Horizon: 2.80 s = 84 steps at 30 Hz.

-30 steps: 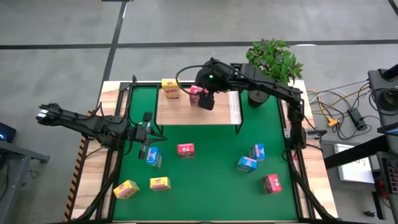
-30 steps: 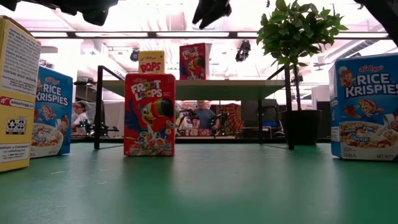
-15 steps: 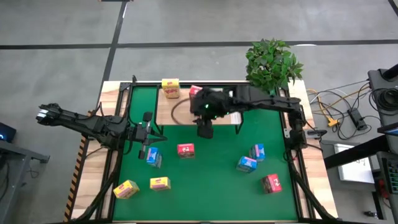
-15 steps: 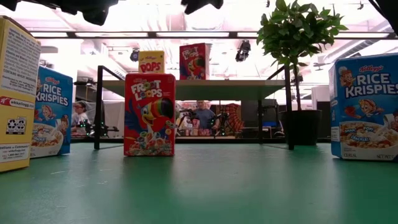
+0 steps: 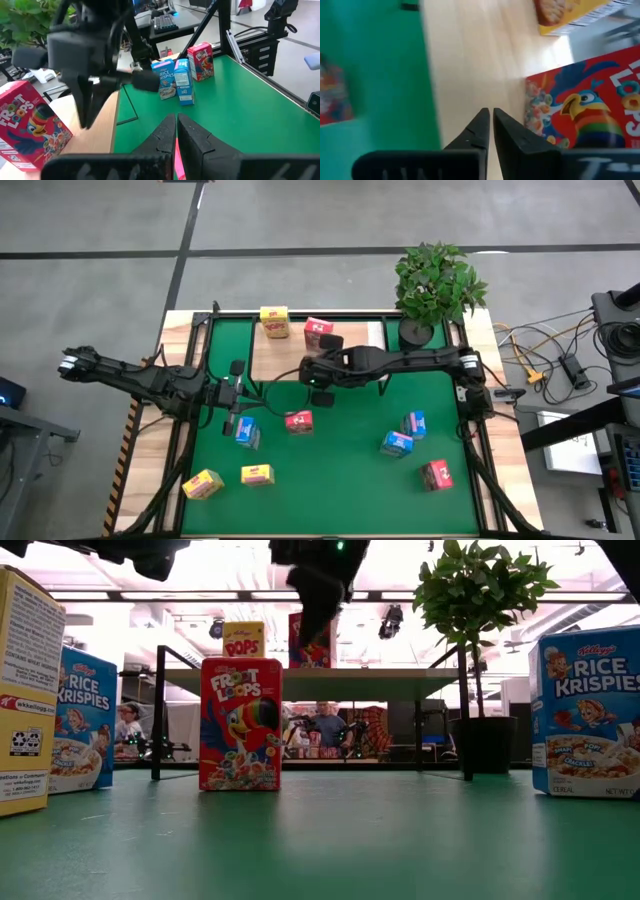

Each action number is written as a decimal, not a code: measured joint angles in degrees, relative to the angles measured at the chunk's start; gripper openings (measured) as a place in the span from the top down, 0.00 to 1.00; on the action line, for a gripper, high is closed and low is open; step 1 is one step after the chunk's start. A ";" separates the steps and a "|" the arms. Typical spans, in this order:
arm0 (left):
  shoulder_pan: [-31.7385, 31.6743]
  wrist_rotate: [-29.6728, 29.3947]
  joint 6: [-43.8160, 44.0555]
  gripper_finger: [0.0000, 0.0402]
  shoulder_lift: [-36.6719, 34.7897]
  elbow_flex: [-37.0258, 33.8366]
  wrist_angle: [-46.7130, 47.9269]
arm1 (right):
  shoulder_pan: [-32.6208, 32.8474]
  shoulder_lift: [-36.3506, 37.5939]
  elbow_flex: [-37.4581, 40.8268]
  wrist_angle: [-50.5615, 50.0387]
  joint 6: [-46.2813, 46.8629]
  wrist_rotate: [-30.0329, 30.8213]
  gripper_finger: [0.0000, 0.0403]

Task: Stack cereal on shelf
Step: Put the middle top red cereal box on the shelf

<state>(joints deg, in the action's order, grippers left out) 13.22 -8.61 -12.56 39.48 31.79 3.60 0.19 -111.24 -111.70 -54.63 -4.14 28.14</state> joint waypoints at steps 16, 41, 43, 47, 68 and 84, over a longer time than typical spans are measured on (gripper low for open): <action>0.01 0.01 -0.06 1.00 0.07 0.00 -0.05 | -6.27 0.22 7.74 8.09 -2.71 3.94 0.98; 0.00 0.01 -0.46 1.00 0.07 0.07 -0.02 | -8.74 0.22 7.67 6.95 -12.52 3.52 0.98; 0.02 0.01 -0.45 1.00 0.07 0.07 -0.01 | -8.85 0.22 7.67 6.84 -13.64 3.52 0.98; 0.00 0.00 -0.45 1.00 0.07 0.07 0.02 | -8.85 0.22 7.67 6.58 -15.66 3.59 0.98; 0.01 0.01 -0.45 1.00 0.07 0.07 0.02 | -7.32 8.62 7.78 5.05 -13.22 -0.17 0.98; 0.01 0.01 -0.45 1.00 0.09 0.07 -0.14 | -9.39 11.34 9.97 11.92 -17.31 0.46 0.98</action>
<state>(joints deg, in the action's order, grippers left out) 13.23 -8.60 -13.02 39.57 31.86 3.46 -9.20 -99.90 -101.73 -42.72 -21.45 28.60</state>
